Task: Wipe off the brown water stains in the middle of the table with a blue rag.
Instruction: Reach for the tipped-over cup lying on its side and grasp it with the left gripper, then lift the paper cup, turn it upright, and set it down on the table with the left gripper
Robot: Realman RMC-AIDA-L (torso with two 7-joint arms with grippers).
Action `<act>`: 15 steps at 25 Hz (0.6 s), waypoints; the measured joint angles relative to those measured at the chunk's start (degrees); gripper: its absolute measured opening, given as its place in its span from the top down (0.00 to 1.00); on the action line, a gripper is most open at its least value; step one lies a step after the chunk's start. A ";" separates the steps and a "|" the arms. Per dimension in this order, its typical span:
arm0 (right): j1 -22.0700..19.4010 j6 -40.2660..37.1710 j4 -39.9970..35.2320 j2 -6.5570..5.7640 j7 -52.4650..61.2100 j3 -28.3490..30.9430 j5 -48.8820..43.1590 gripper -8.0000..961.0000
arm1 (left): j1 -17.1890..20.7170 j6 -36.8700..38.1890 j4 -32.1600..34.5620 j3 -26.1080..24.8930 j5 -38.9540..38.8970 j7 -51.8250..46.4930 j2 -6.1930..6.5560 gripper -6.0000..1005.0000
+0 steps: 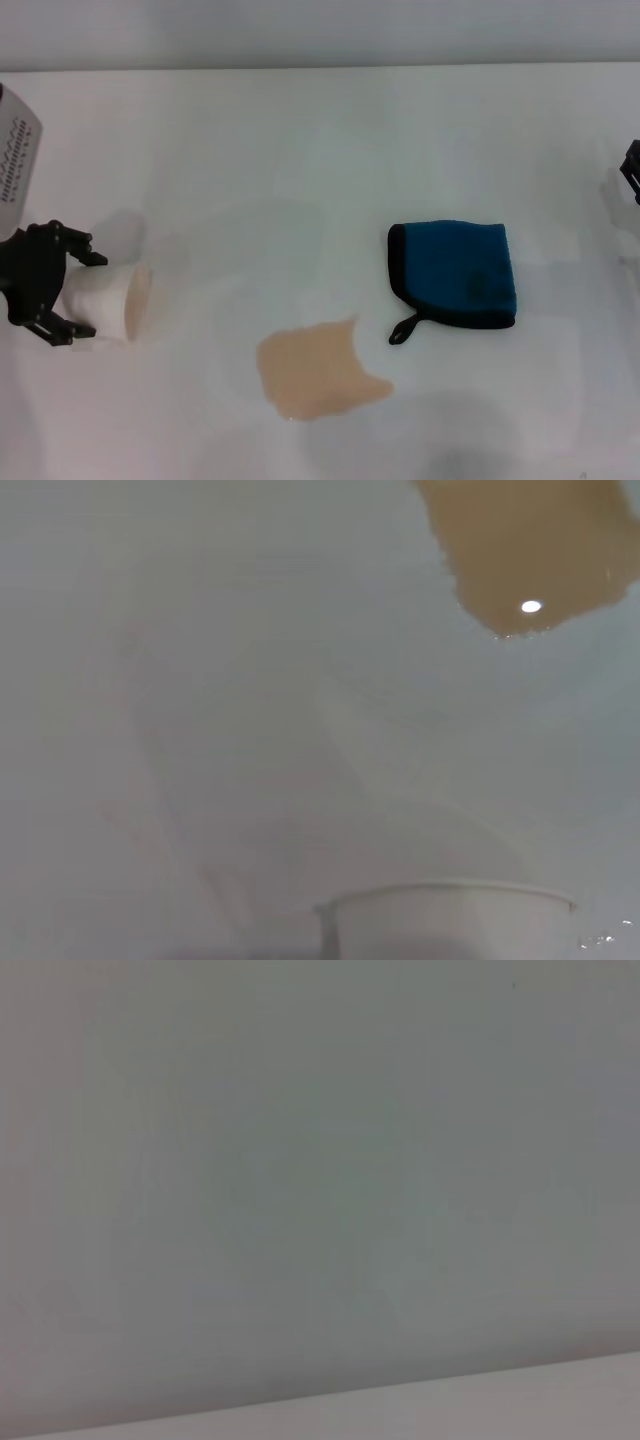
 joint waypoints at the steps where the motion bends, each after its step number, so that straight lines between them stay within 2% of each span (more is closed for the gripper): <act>1: -0.03 0.01 0.00 0.00 0.00 0.00 0.00 0.12 | -0.01 -0.06 -0.01 -0.03 0.05 -0.05 -0.06 0.14; 15: -0.09 0.14 -0.12 0.00 0.00 0.06 0.00 0.12 | -0.29 -0.10 0.61 -0.67 -0.37 -0.68 -0.26 0.18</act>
